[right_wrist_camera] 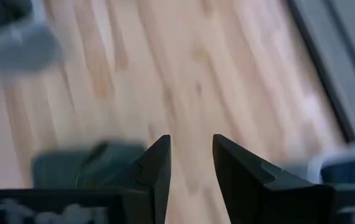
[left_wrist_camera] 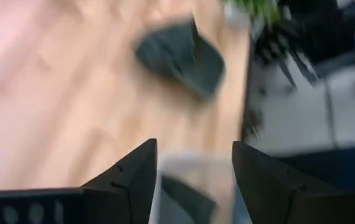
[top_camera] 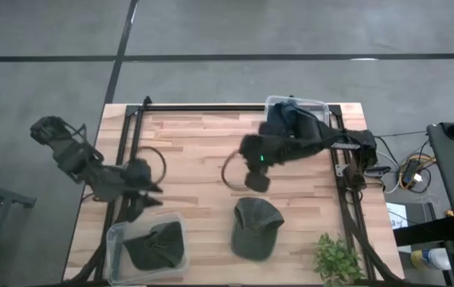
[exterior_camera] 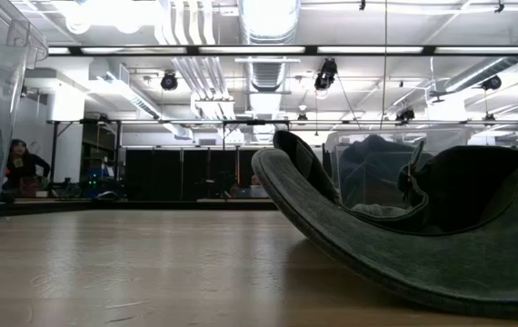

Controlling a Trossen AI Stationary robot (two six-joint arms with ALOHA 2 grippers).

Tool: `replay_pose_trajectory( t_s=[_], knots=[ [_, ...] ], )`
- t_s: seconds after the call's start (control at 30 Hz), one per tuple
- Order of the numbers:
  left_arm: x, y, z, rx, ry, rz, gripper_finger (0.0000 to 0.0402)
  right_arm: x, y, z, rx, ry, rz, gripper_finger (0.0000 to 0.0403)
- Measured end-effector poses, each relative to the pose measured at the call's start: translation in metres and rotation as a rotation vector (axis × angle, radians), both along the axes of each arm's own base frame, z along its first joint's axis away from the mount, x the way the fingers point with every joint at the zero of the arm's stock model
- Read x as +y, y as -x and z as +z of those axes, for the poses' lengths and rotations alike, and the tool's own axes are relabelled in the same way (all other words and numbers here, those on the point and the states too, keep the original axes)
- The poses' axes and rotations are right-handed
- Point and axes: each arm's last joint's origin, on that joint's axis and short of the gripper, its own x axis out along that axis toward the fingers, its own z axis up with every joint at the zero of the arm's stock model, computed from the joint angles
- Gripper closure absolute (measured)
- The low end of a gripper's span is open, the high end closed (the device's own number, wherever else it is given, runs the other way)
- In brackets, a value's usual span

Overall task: Pick & Place hat
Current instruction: Put the gray cap into the bottom transparent bin

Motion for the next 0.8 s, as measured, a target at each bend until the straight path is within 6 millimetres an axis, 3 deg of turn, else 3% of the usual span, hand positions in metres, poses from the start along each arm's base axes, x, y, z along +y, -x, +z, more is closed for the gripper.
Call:
replay_pose_trajectory(
  t_s=[0.1,0.33,0.6,0.8],
  knots=[
    [0.008,0.003,0.011,-0.099,-0.091,0.082,0.0202,0.019,0.009,-0.01,0.095,-0.037,-0.042,0.0294],
    [0.017,0.009,0.029,-0.197,-0.164,0.149,0.0202,0.071,0.021,-0.033,0.139,-0.196,-0.215,0.0303],
    [0.016,0.007,0.028,-0.195,-0.171,0.144,0.0202,0.119,0.038,-0.08,0.345,-0.378,-0.485,0.0294],
    [0.014,0.005,0.028,-0.196,-0.163,0.149,0.0202,0.139,0.049,-0.112,0.432,-0.388,-0.653,0.0283]
  ],
)
